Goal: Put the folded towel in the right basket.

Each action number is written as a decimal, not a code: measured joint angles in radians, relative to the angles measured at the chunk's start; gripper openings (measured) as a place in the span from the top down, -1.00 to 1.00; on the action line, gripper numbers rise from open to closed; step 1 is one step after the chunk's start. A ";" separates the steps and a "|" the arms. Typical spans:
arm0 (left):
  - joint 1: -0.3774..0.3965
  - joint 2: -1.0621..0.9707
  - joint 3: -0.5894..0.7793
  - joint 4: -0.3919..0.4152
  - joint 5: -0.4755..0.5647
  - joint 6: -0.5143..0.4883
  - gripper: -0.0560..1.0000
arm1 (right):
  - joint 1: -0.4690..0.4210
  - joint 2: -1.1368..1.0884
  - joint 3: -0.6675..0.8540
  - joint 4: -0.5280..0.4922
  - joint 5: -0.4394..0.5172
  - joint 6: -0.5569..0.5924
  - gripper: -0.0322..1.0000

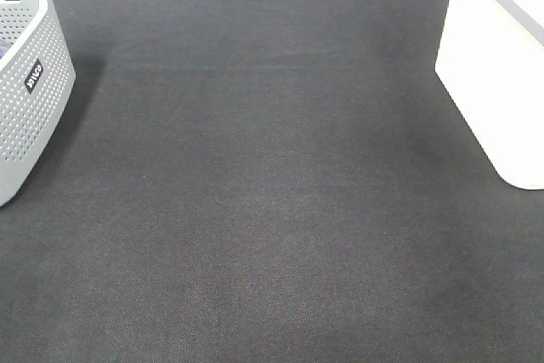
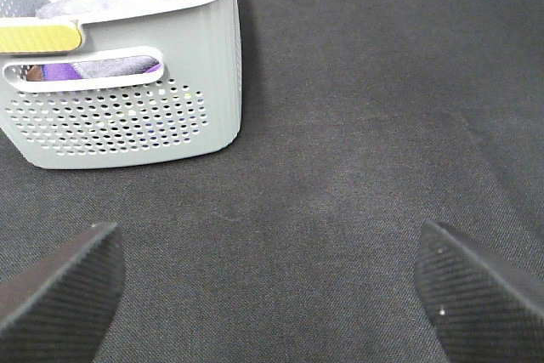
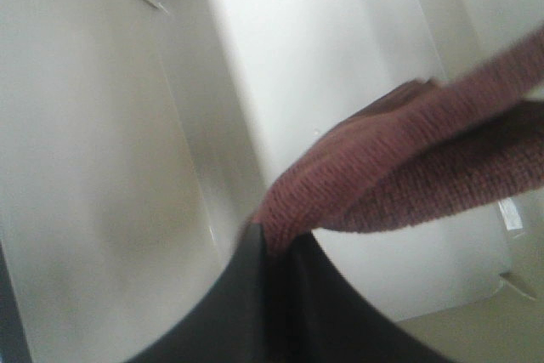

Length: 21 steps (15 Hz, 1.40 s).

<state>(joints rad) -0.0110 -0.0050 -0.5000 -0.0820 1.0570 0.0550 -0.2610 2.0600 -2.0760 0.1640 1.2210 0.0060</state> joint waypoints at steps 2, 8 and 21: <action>0.000 0.000 0.000 0.000 0.000 0.000 -0.77 | 0.000 0.000 0.000 0.015 0.000 0.002 0.78; 0.000 0.000 0.000 0.000 0.000 0.000 -0.77 | 0.000 -0.002 0.000 0.032 0.000 0.016 -0.34; 0.000 0.000 0.000 0.000 0.000 0.000 -0.77 | 0.261 -0.337 0.130 0.057 0.000 -0.049 -0.41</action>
<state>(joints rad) -0.0110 -0.0050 -0.5000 -0.0820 1.0570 0.0550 0.0000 1.7230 -1.9460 0.2210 1.2210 -0.0430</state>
